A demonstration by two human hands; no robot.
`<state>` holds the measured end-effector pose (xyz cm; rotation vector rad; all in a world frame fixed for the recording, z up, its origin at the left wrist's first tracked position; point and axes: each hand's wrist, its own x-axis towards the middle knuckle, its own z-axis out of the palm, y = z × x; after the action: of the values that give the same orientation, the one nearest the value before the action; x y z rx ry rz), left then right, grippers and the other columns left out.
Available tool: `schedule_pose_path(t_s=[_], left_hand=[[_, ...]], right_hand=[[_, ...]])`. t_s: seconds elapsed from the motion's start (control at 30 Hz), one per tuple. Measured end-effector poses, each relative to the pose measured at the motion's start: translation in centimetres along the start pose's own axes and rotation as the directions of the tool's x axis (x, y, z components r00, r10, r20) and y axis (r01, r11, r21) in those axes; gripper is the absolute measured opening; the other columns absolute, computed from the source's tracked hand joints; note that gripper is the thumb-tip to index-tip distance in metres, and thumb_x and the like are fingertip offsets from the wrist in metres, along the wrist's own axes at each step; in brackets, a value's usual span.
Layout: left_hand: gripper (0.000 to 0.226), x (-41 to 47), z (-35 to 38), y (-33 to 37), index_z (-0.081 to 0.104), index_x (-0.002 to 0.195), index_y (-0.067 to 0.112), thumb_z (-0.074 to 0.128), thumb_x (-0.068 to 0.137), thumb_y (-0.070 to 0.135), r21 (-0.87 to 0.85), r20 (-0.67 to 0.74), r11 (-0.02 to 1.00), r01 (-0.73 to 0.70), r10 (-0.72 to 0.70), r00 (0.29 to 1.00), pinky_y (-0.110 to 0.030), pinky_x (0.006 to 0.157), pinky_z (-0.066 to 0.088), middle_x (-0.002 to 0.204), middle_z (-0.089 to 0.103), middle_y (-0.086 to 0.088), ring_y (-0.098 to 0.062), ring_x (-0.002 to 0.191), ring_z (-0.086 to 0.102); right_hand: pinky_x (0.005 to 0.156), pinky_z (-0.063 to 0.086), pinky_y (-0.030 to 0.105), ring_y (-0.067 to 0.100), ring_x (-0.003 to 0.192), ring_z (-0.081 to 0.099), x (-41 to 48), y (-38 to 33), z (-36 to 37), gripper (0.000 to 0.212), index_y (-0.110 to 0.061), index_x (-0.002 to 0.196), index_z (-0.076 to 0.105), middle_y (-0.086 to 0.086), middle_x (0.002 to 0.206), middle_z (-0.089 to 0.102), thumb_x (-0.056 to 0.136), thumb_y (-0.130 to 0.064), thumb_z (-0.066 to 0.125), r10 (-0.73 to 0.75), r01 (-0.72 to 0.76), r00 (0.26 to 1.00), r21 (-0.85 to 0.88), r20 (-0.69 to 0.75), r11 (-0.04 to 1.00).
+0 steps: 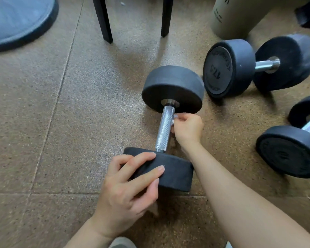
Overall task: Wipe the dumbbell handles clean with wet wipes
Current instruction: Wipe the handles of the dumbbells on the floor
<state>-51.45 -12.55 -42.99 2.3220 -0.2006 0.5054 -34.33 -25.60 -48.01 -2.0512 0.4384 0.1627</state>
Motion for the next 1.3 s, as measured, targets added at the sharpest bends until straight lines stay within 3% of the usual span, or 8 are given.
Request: schedule_pose_path(t_s=[0.33, 0.47, 0.63, 0.77, 0.93, 1.07, 1.23, 1.3], left_hand=[[0.020, -0.1, -1.6, -1.3, 0.078, 0.089, 0.008, 0.063, 0.091, 0.021, 0.099, -0.121, 0.992, 0.080, -0.068, 0.990, -0.033, 0.088, 0.047, 0.109, 0.069, -0.006, -0.029, 0.085, 0.063], [0.028, 0.5, -3.0, -1.2, 0.076, 0.084, 0.006, 0.066, 0.088, 0.032, 0.180, -0.095, 0.975, 0.132, -0.116, 0.989, -0.029, 0.087, 0.050, 0.105, 0.071, -0.005, -0.022, 0.087, 0.067], [0.044, 2.7, -4.2, -0.4, 0.058, 0.076, 0.017, 0.056, 0.076, 0.061, 0.460, 0.039, 0.854, 0.241, -0.291, 0.956, -0.033, 0.049, 0.047, 0.082, 0.061, 0.000, -0.027, 0.064, 0.064], [0.048, 3.5, -4.9, -0.9, 0.050, 0.079, 0.021, 0.048, 0.072, 0.068, 0.507, 0.090, 0.823, 0.255, -0.345, 0.934, -0.033, 0.042, 0.045, 0.080, 0.050, 0.001, -0.031, 0.053, 0.058], [0.046, 2.9, -5.6, -1.7, 0.046, 0.089, 0.023, 0.040, 0.079, 0.067, 0.522, 0.146, 0.814, 0.255, -0.379, 0.914, -0.040, 0.044, 0.050, 0.089, 0.053, 0.000, -0.035, 0.056, 0.061], [0.059, 3.7, -6.3, -1.2, 0.043, 0.089, 0.022, 0.030, 0.076, 0.078, 0.580, 0.155, 0.772, 0.261, -0.419, 0.895, -0.041, 0.053, 0.052, 0.084, 0.059, -0.002, -0.038, 0.064, 0.064], [0.078, 5.0, -6.2, 0.0, 0.032, 0.091, 0.022, 0.035, 0.056, 0.092, 0.704, 0.194, 0.644, 0.301, -0.581, 0.791, -0.038, 0.066, 0.049, 0.097, 0.064, -0.001, -0.033, 0.086, 0.067], [0.079, 5.2, -6.6, -0.4, 0.036, 0.095, 0.024, 0.043, 0.054, 0.092, 0.685, 0.197, 0.632, 0.363, -0.640, 0.743, -0.038, 0.073, 0.048, 0.103, 0.064, 0.000, -0.032, 0.095, 0.065]], right_hand=[[0.055, 0.042, 0.007, -0.007, 0.054, 0.058, -1.9, -1.6, -2.1, 0.016, -0.020, 0.070, 0.070, -0.014, 0.051, 0.064, 0.085, -0.016, 0.072, -0.087, 0.092, 0.953, -0.007, 0.290, 0.996], [0.065, 0.042, 0.010, 0.003, 0.071, 0.062, -0.7, -3.3, -0.8, 0.007, -0.019, 0.087, 0.077, -0.007, 0.077, 0.072, 0.084, -0.021, 0.071, -0.245, 0.257, 0.964, -0.125, 0.104, 0.958], [0.058, 0.035, 0.002, 0.000, 0.063, 0.057, -3.5, -2.6, -2.0, 0.002, -0.021, 0.080, 0.077, -0.010, 0.069, 0.065, 0.078, -0.022, 0.077, -0.217, 0.542, 0.729, -0.355, 0.649, 0.762], [0.057, 0.041, 0.017, 0.000, 0.052, 0.053, -1.0, -4.2, -1.0, 0.017, -0.026, 0.066, 0.069, -0.012, 0.057, 0.060, 0.074, -0.015, 0.079, -0.326, 0.456, 0.840, -0.238, 0.434, 0.858], [0.064, 0.045, 0.021, 0.004, 0.063, 0.058, -3.9, -3.4, -0.9, 0.017, -0.028, 0.067, 0.068, -0.011, 0.062, 0.063, 0.076, -0.016, 0.076, -0.262, 0.548, 0.705, -0.272, 0.659, 0.791], [0.065, 0.043, 0.023, 0.008, 0.065, 0.055, -2.0, -5.4, 1.0, 0.015, -0.021, 0.081, 0.073, -0.014, 0.063, 0.058, 0.079, -0.009, 0.066, -0.377, 0.482, 0.844, -0.230, 0.383, 0.845], [0.067, 0.041, 0.021, 0.012, 0.070, 0.060, -4.4, -6.0, 0.8, 0.008, -0.018, 0.081, 0.078, -0.002, 0.066, 0.063, 0.077, -0.013, 0.072, -0.248, 0.675, 0.549, -0.248, 0.798, 0.695], [0.069, 0.043, 0.022, 0.012, 0.073, 0.059, -3.1, -7.1, 1.2, 0.012, -0.020, 0.085, 0.078, -0.005, 0.069, 0.061, 0.078, -0.014, 0.071, -0.309, 0.702, 0.600, -0.301, 0.738, 0.645]])
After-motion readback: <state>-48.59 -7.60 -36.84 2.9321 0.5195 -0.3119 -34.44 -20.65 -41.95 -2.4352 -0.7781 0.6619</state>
